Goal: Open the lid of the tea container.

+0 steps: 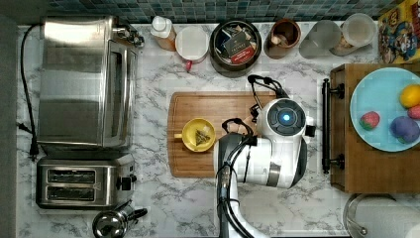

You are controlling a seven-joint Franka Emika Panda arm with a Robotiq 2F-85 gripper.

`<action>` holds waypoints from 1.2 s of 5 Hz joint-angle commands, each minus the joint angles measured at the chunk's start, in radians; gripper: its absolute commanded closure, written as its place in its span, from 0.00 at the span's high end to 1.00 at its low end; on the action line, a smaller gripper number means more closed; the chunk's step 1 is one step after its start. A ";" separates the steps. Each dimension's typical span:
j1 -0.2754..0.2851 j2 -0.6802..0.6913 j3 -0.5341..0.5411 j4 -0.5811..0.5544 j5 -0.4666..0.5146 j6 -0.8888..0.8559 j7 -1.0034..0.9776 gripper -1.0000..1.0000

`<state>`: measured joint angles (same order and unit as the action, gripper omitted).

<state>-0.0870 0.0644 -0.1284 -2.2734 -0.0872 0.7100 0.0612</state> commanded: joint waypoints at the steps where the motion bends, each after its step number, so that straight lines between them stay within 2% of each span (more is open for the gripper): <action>1: -0.011 0.055 -0.010 0.014 0.000 0.019 0.043 1.00; 2: -0.005 0.077 0.007 0.002 0.011 0.081 0.018 1.00; 3: -0.002 0.128 0.016 0.031 0.030 0.059 -0.002 1.00; 6: -0.009 0.167 0.025 0.044 0.046 0.070 0.008 1.00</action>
<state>-0.0928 0.2446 -0.0958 -2.2734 -0.0862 0.7852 0.0611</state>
